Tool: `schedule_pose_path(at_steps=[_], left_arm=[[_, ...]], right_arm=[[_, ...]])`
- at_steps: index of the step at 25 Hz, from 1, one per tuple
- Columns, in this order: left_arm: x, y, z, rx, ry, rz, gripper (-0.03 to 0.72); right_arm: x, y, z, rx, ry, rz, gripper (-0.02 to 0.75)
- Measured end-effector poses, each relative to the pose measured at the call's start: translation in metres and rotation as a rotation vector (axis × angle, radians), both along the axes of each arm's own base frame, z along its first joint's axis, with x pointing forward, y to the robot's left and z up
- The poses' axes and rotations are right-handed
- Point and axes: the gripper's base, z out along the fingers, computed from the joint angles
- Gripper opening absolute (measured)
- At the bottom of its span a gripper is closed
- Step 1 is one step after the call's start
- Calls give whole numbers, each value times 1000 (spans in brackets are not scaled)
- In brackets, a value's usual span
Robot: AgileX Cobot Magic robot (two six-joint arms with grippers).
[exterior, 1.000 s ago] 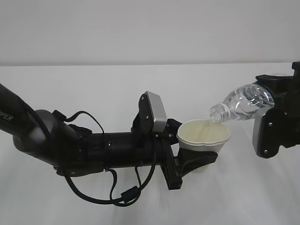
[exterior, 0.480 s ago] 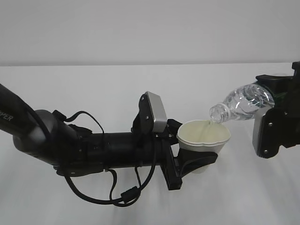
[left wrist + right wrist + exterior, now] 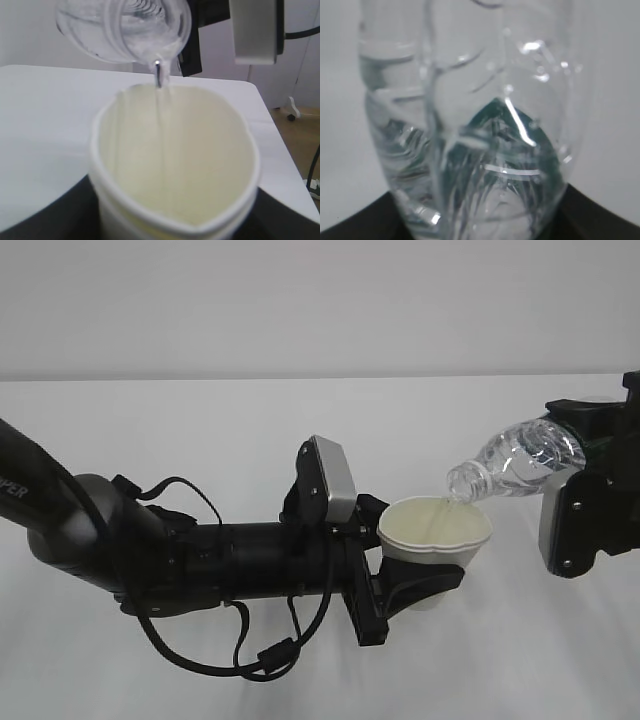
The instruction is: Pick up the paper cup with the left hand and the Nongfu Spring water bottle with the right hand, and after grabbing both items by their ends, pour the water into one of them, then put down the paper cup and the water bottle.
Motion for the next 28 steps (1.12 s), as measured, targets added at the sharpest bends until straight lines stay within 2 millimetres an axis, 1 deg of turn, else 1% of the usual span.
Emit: schedule_pose_path(at_steps=[28], left_arm=[[0,0,-1,7,1,2,428]], right_arm=[[0,0,0,-13,-4,2,401]])
